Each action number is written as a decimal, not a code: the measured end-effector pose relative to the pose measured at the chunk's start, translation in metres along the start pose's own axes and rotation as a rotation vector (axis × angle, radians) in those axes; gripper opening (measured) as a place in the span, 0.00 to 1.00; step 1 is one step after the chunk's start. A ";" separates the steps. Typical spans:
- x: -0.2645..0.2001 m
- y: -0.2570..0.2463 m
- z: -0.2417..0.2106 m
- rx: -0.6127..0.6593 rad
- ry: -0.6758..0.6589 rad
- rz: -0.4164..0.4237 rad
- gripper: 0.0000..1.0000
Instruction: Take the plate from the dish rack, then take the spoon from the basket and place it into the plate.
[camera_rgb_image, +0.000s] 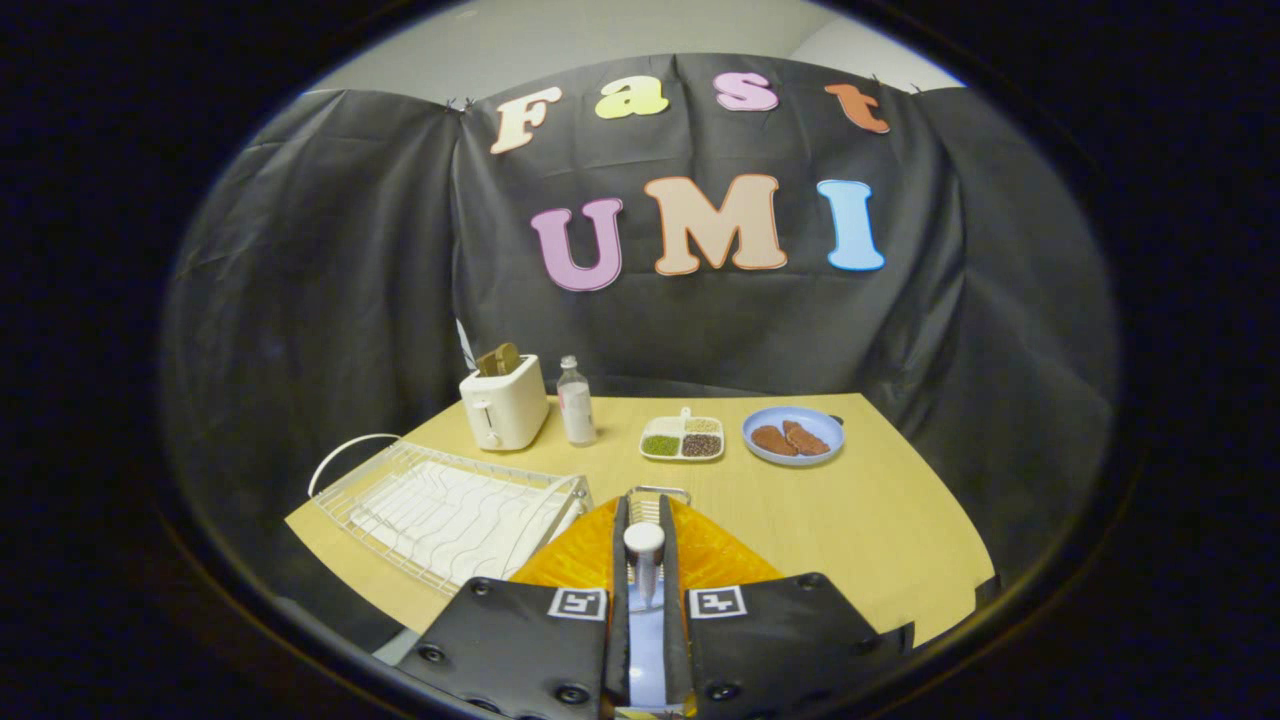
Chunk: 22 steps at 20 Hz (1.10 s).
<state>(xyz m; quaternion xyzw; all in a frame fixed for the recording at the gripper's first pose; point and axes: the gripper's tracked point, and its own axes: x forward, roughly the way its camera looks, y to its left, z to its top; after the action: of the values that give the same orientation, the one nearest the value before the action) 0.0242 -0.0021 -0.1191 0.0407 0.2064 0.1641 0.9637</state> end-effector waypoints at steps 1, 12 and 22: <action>0.000 -0.001 -0.004 0.000 0.007 -0.005 0.16; 0.011 0.003 -0.037 0.036 0.024 -0.005 0.16; -0.003 -0.006 -0.078 0.064 0.046 -0.018 0.16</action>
<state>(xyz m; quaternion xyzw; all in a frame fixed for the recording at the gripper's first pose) -0.0089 -0.0083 -0.1897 0.0660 0.2339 0.1495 0.9584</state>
